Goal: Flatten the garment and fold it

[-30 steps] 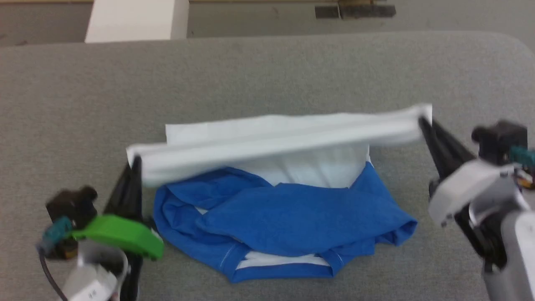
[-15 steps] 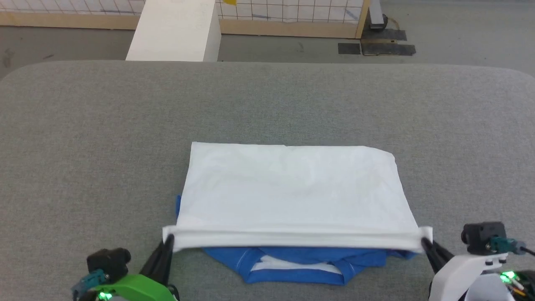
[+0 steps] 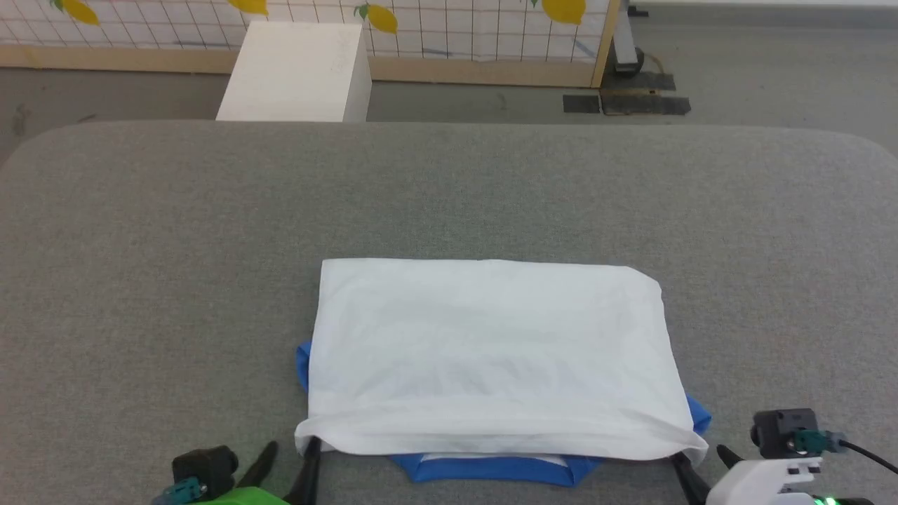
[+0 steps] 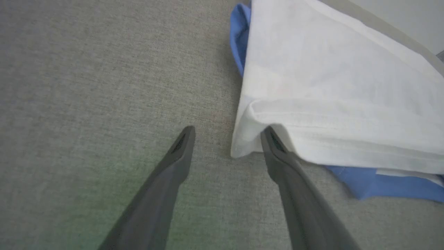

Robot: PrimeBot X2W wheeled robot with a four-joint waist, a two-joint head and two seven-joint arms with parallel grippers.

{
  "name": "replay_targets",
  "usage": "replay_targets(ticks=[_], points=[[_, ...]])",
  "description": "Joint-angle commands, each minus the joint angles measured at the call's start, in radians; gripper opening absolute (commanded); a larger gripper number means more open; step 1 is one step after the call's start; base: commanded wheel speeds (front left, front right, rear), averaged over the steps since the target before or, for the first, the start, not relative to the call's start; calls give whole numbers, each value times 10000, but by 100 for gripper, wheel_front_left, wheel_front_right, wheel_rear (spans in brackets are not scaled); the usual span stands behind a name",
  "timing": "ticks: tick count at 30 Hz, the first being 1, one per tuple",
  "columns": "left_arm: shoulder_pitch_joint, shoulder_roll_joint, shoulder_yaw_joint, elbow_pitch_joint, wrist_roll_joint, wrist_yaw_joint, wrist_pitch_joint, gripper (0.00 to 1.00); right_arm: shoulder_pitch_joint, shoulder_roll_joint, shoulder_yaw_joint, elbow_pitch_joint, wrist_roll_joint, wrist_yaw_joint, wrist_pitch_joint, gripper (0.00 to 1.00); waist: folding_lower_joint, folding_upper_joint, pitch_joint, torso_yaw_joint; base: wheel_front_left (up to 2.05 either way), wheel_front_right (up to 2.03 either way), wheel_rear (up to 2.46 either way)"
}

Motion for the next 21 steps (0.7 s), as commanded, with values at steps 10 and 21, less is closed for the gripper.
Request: replay_targets(ticks=[10,21], points=[[208,461,610,-783,536,583,-1346,100,490,37,-1137,-1124,759,-15,-881,100,1,0,-375,193,0,0,0],[-1145,125,826,-1065,1646,724,-2127,100,-885,38,-911,211,1352,-15,-2838,100,1,0,-484,341,0,0,0]])
